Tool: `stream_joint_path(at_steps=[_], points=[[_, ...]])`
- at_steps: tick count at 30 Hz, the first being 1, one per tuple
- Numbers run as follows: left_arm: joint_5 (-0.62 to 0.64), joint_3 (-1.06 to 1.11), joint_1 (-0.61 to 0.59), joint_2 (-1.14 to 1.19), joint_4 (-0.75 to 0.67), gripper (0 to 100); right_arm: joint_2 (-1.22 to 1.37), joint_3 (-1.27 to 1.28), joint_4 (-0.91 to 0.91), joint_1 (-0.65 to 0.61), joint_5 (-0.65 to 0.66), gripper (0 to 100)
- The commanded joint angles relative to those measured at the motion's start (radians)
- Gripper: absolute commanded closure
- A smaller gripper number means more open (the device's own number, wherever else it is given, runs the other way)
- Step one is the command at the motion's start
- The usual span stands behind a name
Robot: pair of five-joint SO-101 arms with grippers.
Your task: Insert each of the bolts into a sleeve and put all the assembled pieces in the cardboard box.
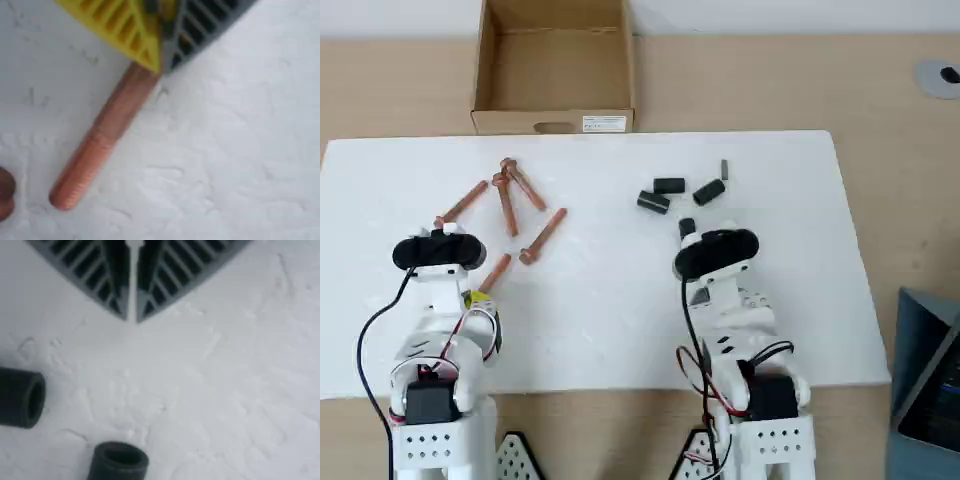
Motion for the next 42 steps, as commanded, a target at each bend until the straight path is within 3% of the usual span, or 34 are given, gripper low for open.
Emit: stream_joint_path(at_steps=[1,4,10,18,25,37,42], points=[[-0.006,-0.003,0.005,-0.007,-0.003,100,-0.110,-0.001,0.003,-0.015,-0.003,98.8],[-0.002,-0.008,0.020,-0.007,-0.002,100,-0.110,-0.001,0.003,-0.010,-0.005,98.8],[-0.003,-0.061,-0.109,-0.004,-0.002,100,-0.104,-0.108,0.009,0.050,0.009,98.7],[-0.005,-0.203,-0.114,0.008,0.005,100,-0.101,-0.280,0.103,0.050,0.075,98.7],[-0.002,-0.367,-0.114,0.231,0.005,99,-0.079,-0.380,0.130,0.067,0.075,98.7],[-0.003,-0.715,-0.117,0.739,0.005,99,0.654,-0.880,0.146,0.088,0.069,98.7],[-0.006,-0.807,-0.115,0.891,0.005,99,0.980,-1.141,0.265,0.084,0.071,98.7]])
